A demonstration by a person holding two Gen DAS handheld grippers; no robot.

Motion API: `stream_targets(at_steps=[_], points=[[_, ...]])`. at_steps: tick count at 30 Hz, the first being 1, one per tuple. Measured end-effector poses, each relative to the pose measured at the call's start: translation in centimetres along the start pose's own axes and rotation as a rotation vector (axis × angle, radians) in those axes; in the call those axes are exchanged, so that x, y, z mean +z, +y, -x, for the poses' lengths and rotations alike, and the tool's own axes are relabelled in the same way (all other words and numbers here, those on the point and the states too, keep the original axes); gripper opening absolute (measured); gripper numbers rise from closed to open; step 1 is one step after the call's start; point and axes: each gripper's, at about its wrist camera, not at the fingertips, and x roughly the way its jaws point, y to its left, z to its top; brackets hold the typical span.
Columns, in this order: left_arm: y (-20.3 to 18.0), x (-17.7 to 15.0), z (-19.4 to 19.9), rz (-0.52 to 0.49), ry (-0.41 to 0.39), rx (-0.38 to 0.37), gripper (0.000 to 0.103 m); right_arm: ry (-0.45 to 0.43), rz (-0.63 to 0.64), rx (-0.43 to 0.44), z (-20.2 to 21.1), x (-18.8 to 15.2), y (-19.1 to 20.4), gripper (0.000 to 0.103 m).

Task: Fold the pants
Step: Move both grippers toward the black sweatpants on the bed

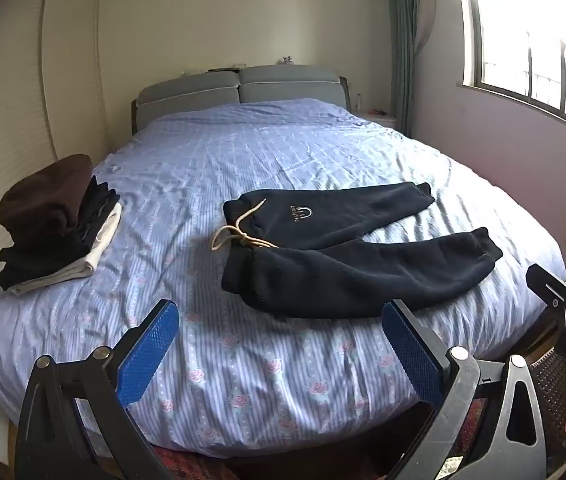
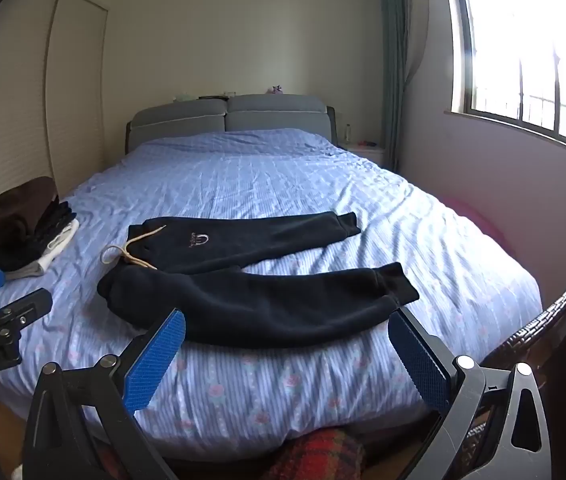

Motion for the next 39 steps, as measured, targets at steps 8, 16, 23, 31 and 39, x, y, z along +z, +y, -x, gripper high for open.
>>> stream_targets(at_steps=[8, 16, 23, 31, 39], points=[[0.6, 0.1, 0.4, 0.007, 0.011, -0.020, 0.103, -0.009, -0.003, 0.007, 0.1, 0.3, -0.1, 0.103], [0.0, 0.3, 0.3, 0.000, -0.011, -0.023, 0.103, -0.011, -0.004, 0.013, 0.1, 0.5, 0.1, 0.103], [0.2, 0.3, 0.7, 0.000, -0.029, -0.025, 0.103, -0.012, -0.010, 0.015, 0.2, 0.3, 0.1, 0.103], [0.0, 0.2, 1.0, -0.018, -0.047, -0.015, 0.103, -0.011, -0.014, 0.017, 0.3, 0.3, 0.0, 0.103], [0.1, 0.3, 1.4, -0.028, -0.059, -0.011, 0.103, -0.012, -0.011, 0.022, 0.3, 0.4, 0.0, 0.103]])
